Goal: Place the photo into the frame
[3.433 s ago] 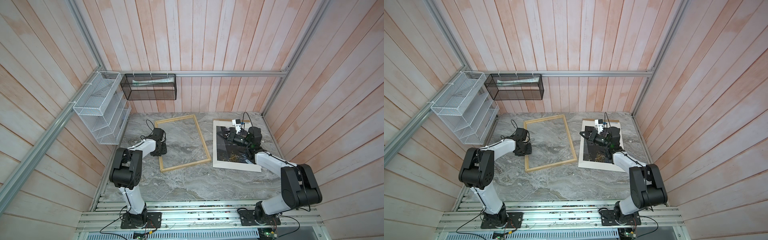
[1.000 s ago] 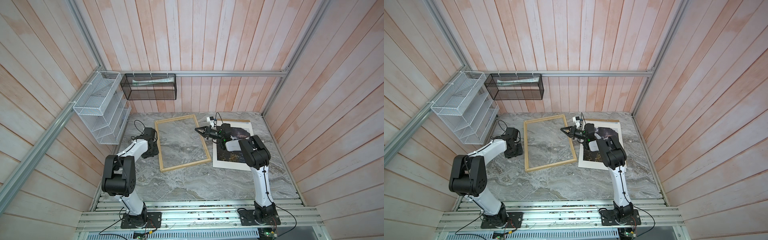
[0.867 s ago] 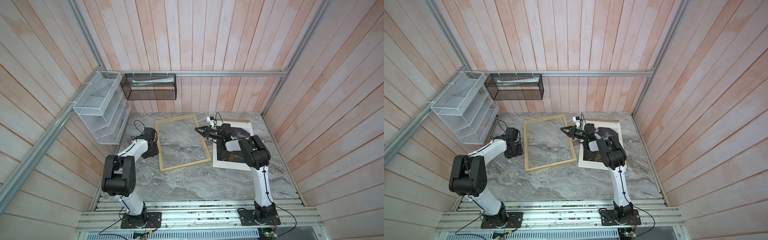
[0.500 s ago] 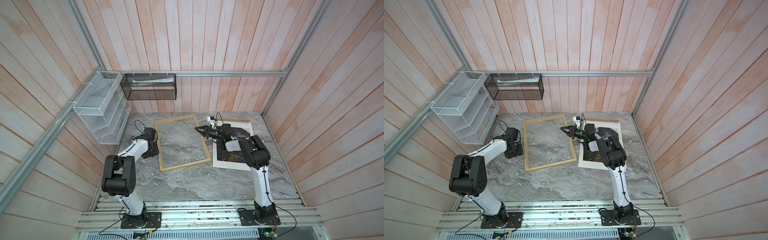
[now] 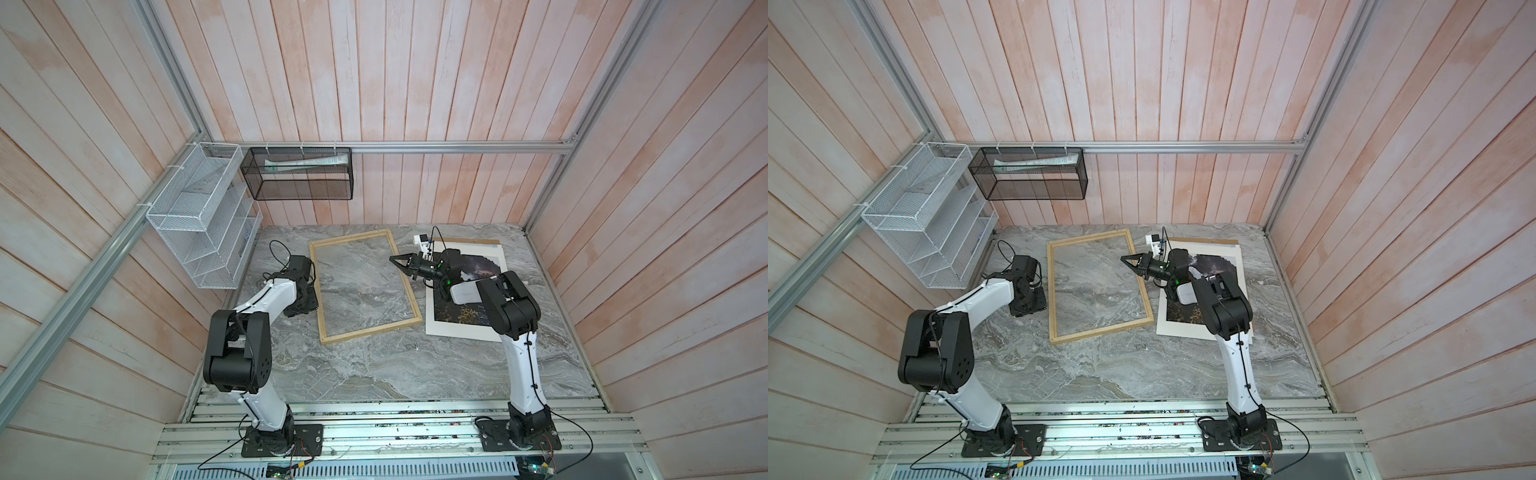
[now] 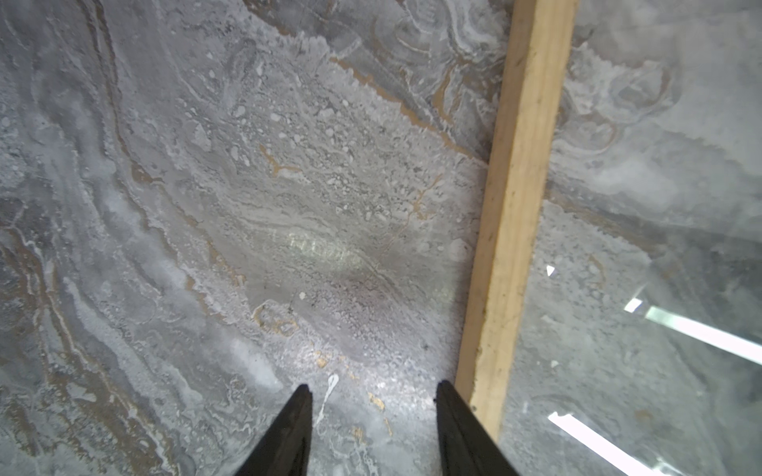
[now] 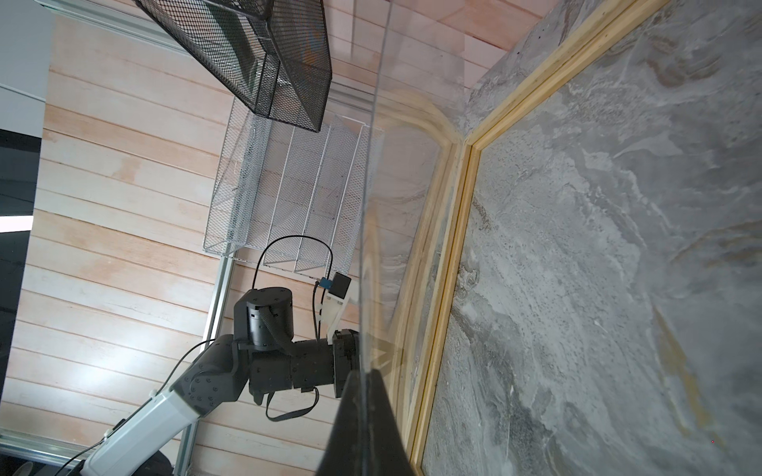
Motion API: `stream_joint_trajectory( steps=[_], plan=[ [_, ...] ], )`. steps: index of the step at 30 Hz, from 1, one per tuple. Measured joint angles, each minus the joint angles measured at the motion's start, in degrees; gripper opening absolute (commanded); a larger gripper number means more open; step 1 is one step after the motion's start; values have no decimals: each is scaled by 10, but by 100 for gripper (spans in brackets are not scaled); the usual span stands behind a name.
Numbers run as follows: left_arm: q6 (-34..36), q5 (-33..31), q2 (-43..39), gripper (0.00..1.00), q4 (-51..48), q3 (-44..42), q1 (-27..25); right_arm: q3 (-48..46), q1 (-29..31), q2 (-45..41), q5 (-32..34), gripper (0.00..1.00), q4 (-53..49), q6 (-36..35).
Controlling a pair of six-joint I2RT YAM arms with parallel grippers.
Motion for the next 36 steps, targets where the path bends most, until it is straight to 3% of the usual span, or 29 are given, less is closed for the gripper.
stream_joint_trajectory(
  steps=[18,36],
  plan=[
    [2,7,0,51,0,0,-4,6,-12,0,-23,0,-78,-79],
    [2,16,2,50,-10,8,-17,7,-18,0,-28,0,-74,-76]
  ],
)
